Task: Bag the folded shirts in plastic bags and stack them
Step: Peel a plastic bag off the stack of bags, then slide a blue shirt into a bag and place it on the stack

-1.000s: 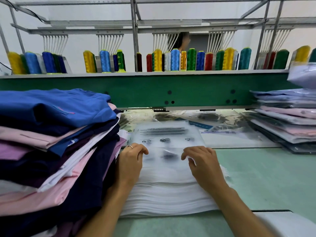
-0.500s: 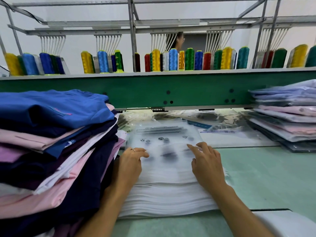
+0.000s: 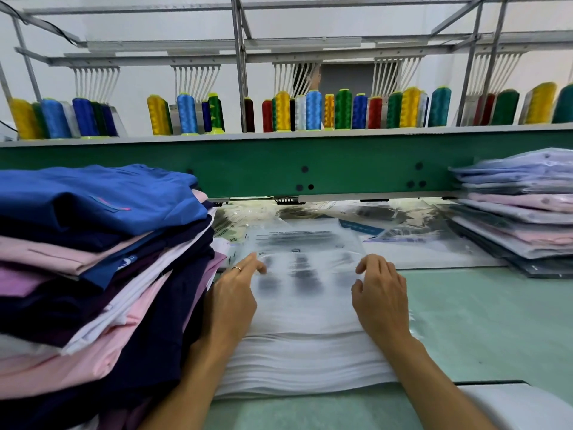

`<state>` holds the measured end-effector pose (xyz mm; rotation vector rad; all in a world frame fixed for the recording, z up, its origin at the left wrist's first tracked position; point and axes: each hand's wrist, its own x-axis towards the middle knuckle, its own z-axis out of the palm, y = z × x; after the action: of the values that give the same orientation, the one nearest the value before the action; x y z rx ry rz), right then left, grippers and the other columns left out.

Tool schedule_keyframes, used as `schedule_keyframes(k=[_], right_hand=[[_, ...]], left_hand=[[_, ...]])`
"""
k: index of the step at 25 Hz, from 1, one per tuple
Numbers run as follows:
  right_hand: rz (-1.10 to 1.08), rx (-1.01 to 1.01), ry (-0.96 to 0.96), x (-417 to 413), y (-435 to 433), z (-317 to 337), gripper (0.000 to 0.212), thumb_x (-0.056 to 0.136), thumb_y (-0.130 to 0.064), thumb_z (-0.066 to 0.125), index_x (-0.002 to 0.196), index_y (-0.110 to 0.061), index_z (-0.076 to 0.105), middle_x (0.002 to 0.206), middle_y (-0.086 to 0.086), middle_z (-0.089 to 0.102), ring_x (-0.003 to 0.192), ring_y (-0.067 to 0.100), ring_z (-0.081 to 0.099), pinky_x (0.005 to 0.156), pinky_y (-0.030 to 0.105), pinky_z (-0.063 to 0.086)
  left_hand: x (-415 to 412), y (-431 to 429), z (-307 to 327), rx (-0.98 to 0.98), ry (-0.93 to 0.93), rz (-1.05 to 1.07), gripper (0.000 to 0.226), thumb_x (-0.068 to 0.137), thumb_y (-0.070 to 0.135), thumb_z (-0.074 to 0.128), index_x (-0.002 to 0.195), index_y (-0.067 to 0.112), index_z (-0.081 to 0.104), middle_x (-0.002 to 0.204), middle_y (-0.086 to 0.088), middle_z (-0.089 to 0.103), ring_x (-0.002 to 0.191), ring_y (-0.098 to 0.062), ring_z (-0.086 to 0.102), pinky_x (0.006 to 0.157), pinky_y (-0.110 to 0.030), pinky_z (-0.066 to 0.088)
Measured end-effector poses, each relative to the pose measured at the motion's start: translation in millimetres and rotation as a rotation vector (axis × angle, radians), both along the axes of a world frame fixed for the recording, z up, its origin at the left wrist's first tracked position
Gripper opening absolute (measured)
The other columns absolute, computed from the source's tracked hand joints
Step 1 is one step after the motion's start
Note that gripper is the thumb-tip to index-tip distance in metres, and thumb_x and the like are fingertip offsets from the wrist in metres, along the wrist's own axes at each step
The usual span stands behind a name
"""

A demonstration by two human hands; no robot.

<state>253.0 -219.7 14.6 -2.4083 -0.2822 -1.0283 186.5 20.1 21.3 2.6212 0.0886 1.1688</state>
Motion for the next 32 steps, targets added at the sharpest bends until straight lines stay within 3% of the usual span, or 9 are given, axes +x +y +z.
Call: schedule_keyframes(k=[2,7,10,12,15,19,22,27,32], right_hand=[[-0.034,0.014,-0.009,0.2,-0.8,-0.4,0.035,0.073,0.015,0.058,0.092,-0.014,0.052,0.077,0.004,0.058,0.076,0.033,0.059,0.067,0.036,0.036],[0.055,-0.227,0.147,3.8,-1.2,-8.5,0.065,0.087,0.004,0.050,0.139,-0.035,0.056,0.120,-0.008,0.070,0.109,0.020,0.063,0.092,0.036,0.042],[0.048,-0.323,0.280,6.8,-4.5,-11.7,0.044,0.101,-0.019,0.041,0.137,-0.040,0.056,0.124,-0.006,0.071,0.107,0.022,0.066,0.088,0.035,0.045],[0.053,-0.324,0.310,7.0,-4.0,-10.8,0.042,0.102,-0.024,0.040,0.138,-0.039,0.055,0.126,-0.006,0.070,0.110,0.022,0.065,0.090,0.036,0.046],[0.058,-0.277,0.282,9.1,-1.7,-5.1,0.040,0.100,-0.026,0.047,0.136,-0.038,0.057,0.131,-0.010,0.066,0.121,0.016,0.059,0.105,0.037,0.038],[0.157,-0.248,0.359,1.9,10.0,6.7,0.044,0.089,-0.029,0.059,0.131,-0.041,0.058,0.130,-0.013,0.064,0.127,0.014,0.052,0.107,0.036,0.036],[0.353,-0.052,0.422,-10.3,39.2,30.3,0.035,0.089,-0.028,0.060,0.122,-0.039,0.064,0.120,-0.012,0.068,0.112,0.012,0.060,0.094,0.034,0.050],[0.771,0.343,0.528,-40.1,113.9,87.9,0.014,0.094,-0.013,0.057,0.101,-0.016,0.069,0.089,0.002,0.075,0.079,0.020,0.068,0.071,0.039,0.054],[1.150,0.690,0.851,-84.9,193.2,136.5,0.011,0.101,-0.019,0.054,0.106,-0.012,0.061,0.074,0.007,0.067,0.056,0.018,0.060,0.049,0.023,0.047]], left_hand=[[0.8,2.4,-1.3,0.005,0.036,0.060,0.056,0.068,-0.019,0.052,0.090,0.030,0.038,0.065,0.006,0.055,0.058,-0.028,0.055,0.046,-0.036,0.042],[4.6,1.3,-11.3,-0.050,0.231,-0.024,0.044,0.090,0.005,0.055,0.117,0.036,0.043,0.109,0.017,0.068,0.081,-0.020,0.067,0.069,-0.040,0.054],[6.6,-2.3,-18.5,-0.055,0.368,-0.046,0.017,0.101,0.030,0.048,0.115,0.032,0.057,0.103,0.008,0.071,0.094,-0.026,0.066,0.078,-0.041,0.053],[8.8,-3.6,-17.0,-0.016,0.421,0.029,0.020,0.102,0.039,0.043,0.106,0.027,0.059,0.097,0.000,0.070,0.093,-0.030,0.065,0.077,-0.040,0.052],[8.5,-13.6,-6.3,0.002,0.418,0.051,0.019,0.101,0.035,0.042,0.104,0.026,0.058,0.102,-0.001,0.071,0.096,-0.031,0.063,0.075,-0.037,0.049],[0.6,-32.7,17.8,-0.025,0.508,-0.022,0.032,0.095,0.029,0.049,0.127,0.027,0.053,0.125,0.003,0.065,0.111,-0.024,0.061,0.088,-0.035,0.046],[-3.7,-41.5,55.0,-0.029,0.472,-0.011,0.043,0.089,0.016,0.052,0.131,0.021,0.050,0.125,-0.004,0.064,0.109,-0.028,0.059,0.085,-0.038,0.047],[-24.3,-25.5,158.2,0.284,0.344,0.159,0.037,0.088,0.021,0.061,0.123,0.016,0.050,0.113,-0.008,0.065,0.104,-0.033,0.061,0.075,-0.038,0.043],[-67.0,33.4,244.2,0.397,0.651,0.259,0.031,0.086,0.020,0.062,0.117,0.019,0.059,0.105,-0.001,0.063,0.093,-0.026,0.060,0.079,-0.040,0.050]])
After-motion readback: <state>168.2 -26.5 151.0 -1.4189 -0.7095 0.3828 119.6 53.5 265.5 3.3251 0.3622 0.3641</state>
